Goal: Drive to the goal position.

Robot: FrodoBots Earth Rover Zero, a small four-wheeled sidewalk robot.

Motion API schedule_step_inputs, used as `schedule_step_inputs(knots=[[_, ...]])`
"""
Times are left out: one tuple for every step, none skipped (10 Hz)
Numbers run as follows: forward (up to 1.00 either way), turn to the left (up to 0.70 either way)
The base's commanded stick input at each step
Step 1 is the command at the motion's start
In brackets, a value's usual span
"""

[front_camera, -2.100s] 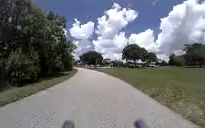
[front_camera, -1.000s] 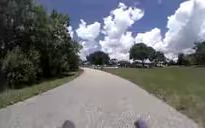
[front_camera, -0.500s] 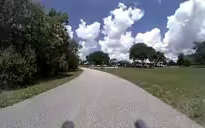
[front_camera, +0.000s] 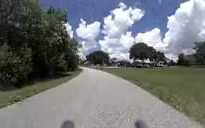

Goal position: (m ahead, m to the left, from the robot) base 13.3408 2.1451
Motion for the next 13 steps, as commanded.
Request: schedule_step_inputs(knots=[[0.5,0.0],[0.5,0.0],[0.5,0.0],[0.5,0.04],[0.5,0.25],[0.5,0.25],[0.5,0.25],[0.5,0.25],[0.5,0.25],[0.5,0.23],[0.5,0.14],[0.5,0.06],[0.5,0.0]])
